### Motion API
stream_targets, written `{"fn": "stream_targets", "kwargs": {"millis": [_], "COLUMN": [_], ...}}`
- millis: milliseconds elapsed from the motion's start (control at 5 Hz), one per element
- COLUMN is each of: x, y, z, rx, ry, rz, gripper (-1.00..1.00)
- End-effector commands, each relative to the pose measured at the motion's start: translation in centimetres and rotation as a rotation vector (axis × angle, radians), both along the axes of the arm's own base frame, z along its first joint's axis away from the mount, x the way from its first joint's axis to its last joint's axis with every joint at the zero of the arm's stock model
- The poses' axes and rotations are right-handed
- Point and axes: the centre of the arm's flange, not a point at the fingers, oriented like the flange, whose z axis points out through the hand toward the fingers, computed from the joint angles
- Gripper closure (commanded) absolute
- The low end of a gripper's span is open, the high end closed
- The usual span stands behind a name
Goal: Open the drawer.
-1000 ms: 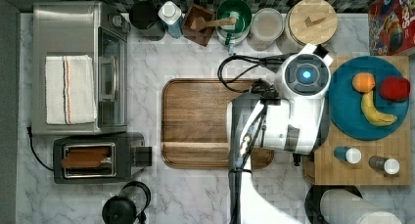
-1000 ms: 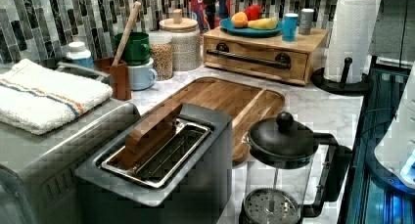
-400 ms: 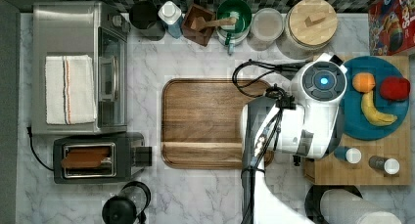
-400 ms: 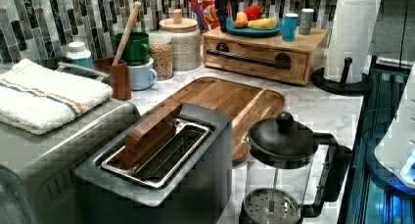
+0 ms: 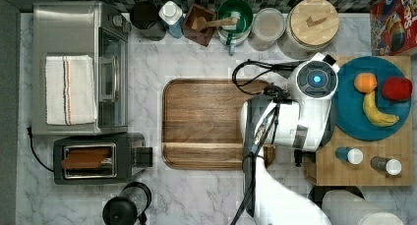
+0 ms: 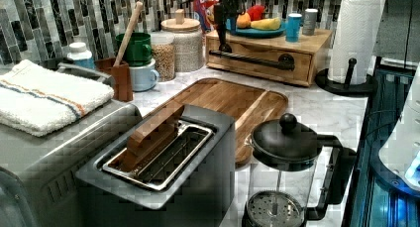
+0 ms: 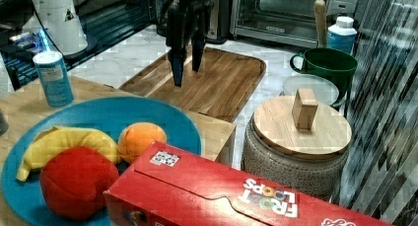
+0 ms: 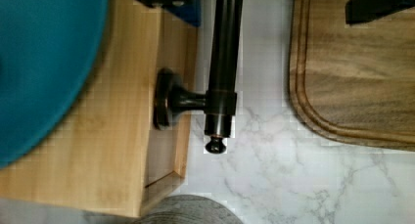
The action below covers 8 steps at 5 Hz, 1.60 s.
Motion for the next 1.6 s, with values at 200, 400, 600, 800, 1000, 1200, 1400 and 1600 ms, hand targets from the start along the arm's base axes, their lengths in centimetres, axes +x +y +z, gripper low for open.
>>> {"fn": "stream_targets", "kwargs": {"millis": [200, 400, 600, 800, 1000, 1200, 1400, 1600], "x": [-1.5, -1.8, -1.9, -1.5, -1.1, -0.7, -0.9, -0.6], "y": [-1.6, -1.3, -1.2, -1.6, -1.7, -1.8, -0.5, 1.9], "z": [-3.2, -4.6, -5.3, -5.5, -6.1, -6.5, -6.0, -6.0], "rx": [-0.014, -0.02, -0.034, -0.041, -0.046, -0.033, -0.015, 0.006], "ry": [-0.016, -0.038, -0.067, -0.061, -0.059, -0.028, -0.015, 0.006], "rz": [0.0, -0.031, -0.052, -0.044, -0.044, -0.05, -0.068, -0.1], "gripper": [-1.0, -1.0, -1.0, -1.0, -1.0, -1.0, -1.0, -1.0]}}
